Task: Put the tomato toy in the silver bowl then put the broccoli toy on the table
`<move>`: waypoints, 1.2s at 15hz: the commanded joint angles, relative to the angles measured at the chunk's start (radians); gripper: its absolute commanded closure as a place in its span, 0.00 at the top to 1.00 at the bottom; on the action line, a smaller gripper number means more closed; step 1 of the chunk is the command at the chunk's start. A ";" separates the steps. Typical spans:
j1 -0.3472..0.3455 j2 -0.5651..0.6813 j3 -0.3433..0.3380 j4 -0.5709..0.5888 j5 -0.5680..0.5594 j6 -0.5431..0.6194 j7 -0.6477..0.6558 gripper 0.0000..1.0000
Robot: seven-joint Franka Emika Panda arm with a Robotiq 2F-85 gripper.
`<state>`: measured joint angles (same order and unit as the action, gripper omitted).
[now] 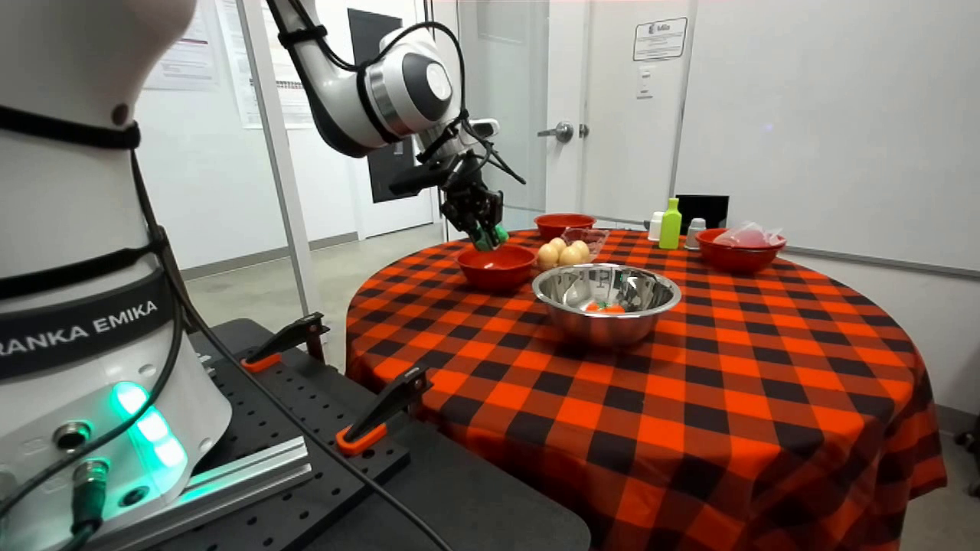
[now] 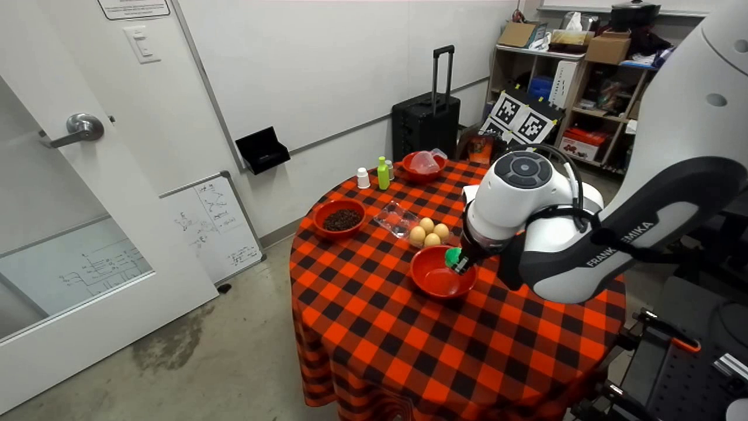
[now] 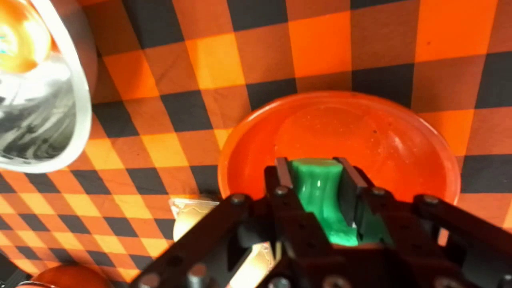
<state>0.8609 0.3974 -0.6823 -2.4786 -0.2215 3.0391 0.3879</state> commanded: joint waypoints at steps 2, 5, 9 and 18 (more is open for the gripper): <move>0.286 -0.063 -0.264 -0.120 -0.060 -0.017 0.135 0.07; 0.405 -0.071 -0.356 -0.190 -0.032 -0.021 0.182 0.07; 0.467 -0.092 -0.398 -0.280 -0.008 -0.023 0.228 0.07; 0.192 -0.081 -0.165 -0.280 0.030 0.010 0.222 0.07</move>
<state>1.1658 0.3363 -0.9402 -2.7586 -0.2248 3.0368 0.6324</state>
